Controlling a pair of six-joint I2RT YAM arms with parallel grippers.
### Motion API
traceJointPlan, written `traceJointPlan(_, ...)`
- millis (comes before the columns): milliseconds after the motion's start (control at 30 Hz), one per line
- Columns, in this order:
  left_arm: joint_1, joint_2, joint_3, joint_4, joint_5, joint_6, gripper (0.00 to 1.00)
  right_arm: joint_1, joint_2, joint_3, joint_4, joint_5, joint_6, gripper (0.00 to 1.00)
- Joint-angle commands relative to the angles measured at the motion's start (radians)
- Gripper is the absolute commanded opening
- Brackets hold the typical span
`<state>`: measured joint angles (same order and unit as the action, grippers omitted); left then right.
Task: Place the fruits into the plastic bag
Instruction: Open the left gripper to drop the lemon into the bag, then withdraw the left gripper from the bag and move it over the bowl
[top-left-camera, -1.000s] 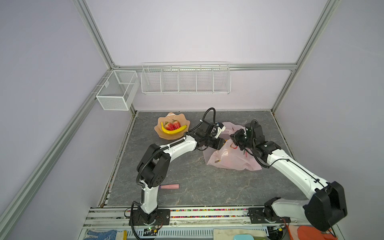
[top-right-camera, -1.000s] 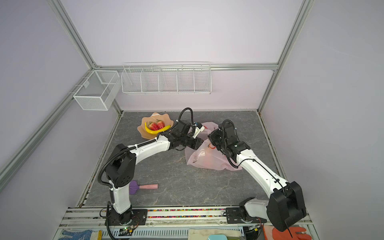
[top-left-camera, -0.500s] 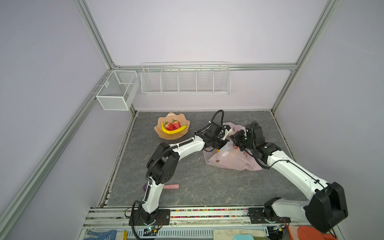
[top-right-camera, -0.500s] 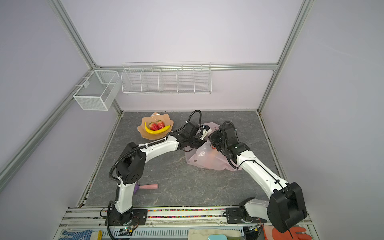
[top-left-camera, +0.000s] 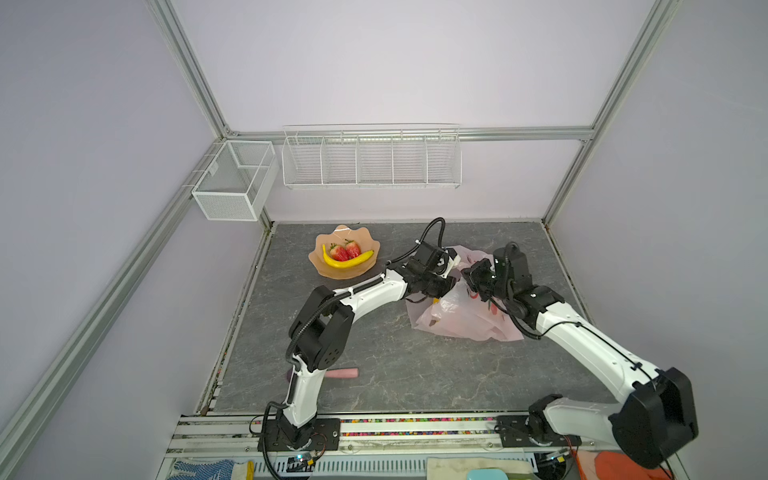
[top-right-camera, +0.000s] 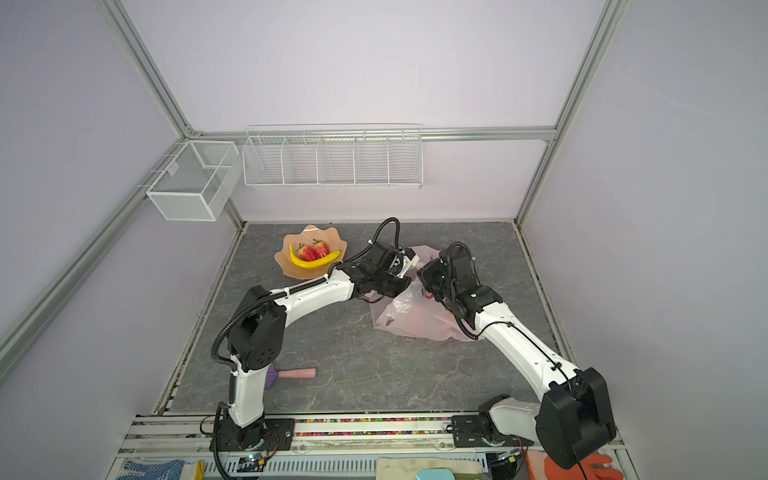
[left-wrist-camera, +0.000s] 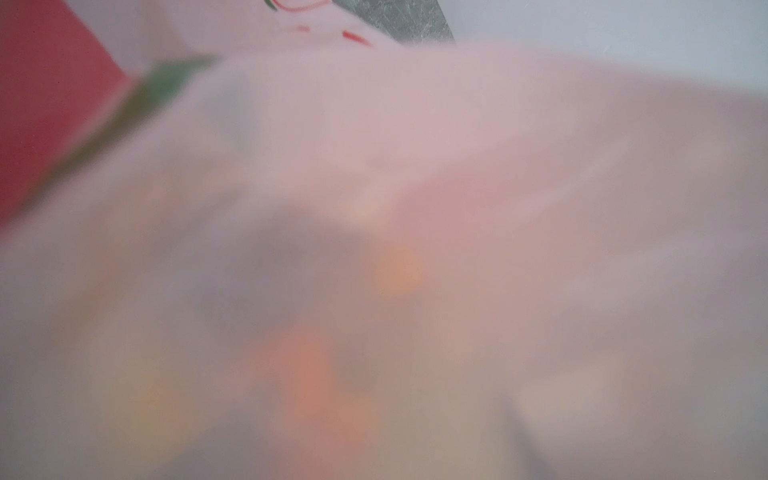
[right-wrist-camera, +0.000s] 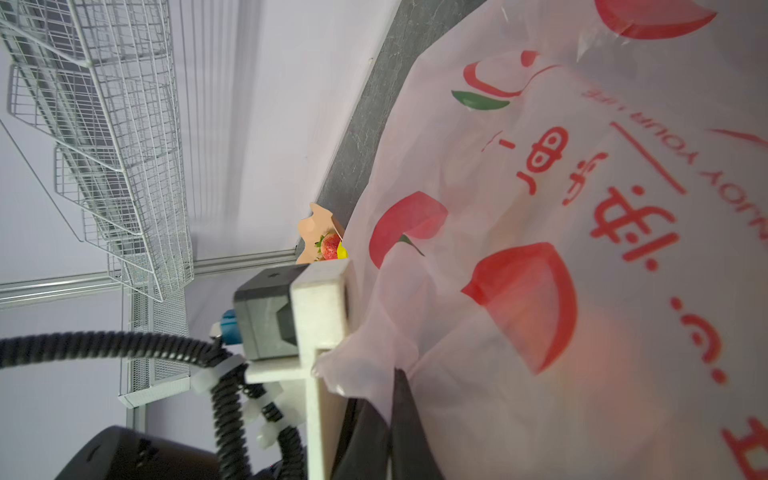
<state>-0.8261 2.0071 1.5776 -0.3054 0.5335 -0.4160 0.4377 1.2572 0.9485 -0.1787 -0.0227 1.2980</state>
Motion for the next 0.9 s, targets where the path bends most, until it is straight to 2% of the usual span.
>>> traceJointPlan(0,0.026,-0.086,-0.016,0.008,-0.021,-0.032,0.85,-0.004,-0.021,-0.006,-0.008,-0.002,0.017,0.06)
traceJointPlan(400,0.105,-0.218,-0.062,-0.131,-0.156,-0.016,0.83,-0.007,-0.028,0.013,-0.060,0.012,-0.011,0.06)
traceJointPlan(700,0.163,-0.333,-0.129,-0.217,-0.374,-0.089,0.85,-0.007,-0.030,0.016,-0.065,0.018,-0.013,0.06)
traceJointPlan(867,0.210,-0.399,-0.165,-0.244,-0.481,-0.089,0.87,-0.008,-0.026,0.019,-0.067,0.018,-0.015,0.06)
